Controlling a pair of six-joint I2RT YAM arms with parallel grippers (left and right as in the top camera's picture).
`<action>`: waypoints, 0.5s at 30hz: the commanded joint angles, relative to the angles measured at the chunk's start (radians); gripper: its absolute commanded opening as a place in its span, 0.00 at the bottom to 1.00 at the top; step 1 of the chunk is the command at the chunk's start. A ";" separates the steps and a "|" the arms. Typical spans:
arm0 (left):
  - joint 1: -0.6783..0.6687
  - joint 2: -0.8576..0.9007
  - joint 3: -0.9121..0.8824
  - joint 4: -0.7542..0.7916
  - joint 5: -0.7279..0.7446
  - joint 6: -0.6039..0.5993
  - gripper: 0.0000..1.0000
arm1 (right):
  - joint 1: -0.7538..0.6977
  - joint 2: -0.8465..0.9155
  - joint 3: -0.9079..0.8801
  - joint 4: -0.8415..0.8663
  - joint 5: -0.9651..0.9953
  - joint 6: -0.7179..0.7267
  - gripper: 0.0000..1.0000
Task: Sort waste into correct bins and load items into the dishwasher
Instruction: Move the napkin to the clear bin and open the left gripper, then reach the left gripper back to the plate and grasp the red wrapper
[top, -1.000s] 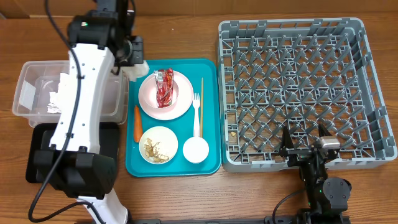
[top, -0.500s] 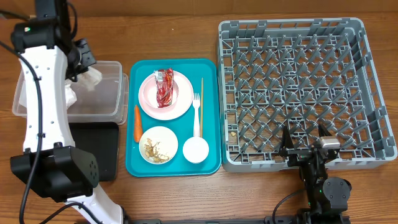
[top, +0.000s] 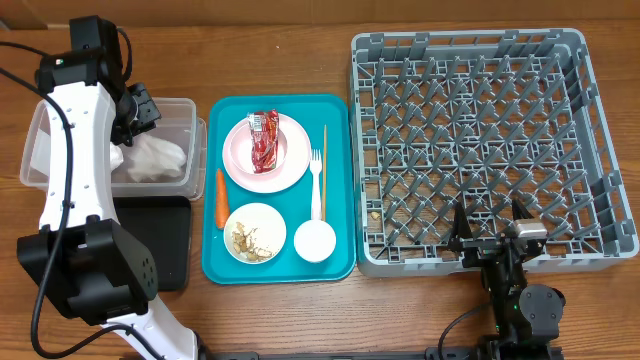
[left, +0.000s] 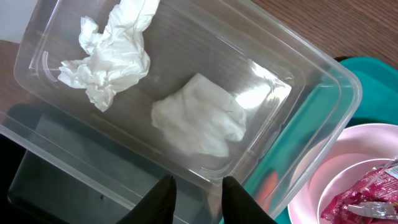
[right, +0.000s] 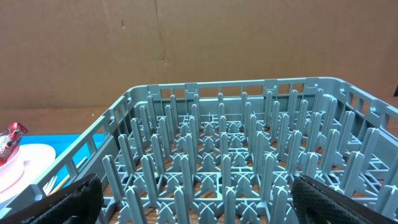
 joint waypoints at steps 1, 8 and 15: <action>0.006 -0.001 -0.008 0.006 -0.034 -0.011 0.29 | -0.004 -0.011 -0.011 0.008 -0.001 0.004 1.00; 0.004 -0.001 0.001 0.006 0.047 0.006 0.38 | -0.003 -0.012 -0.011 0.008 -0.001 0.004 1.00; -0.047 -0.026 0.019 0.016 0.314 0.114 0.39 | -0.003 -0.011 -0.011 0.008 -0.001 0.004 1.00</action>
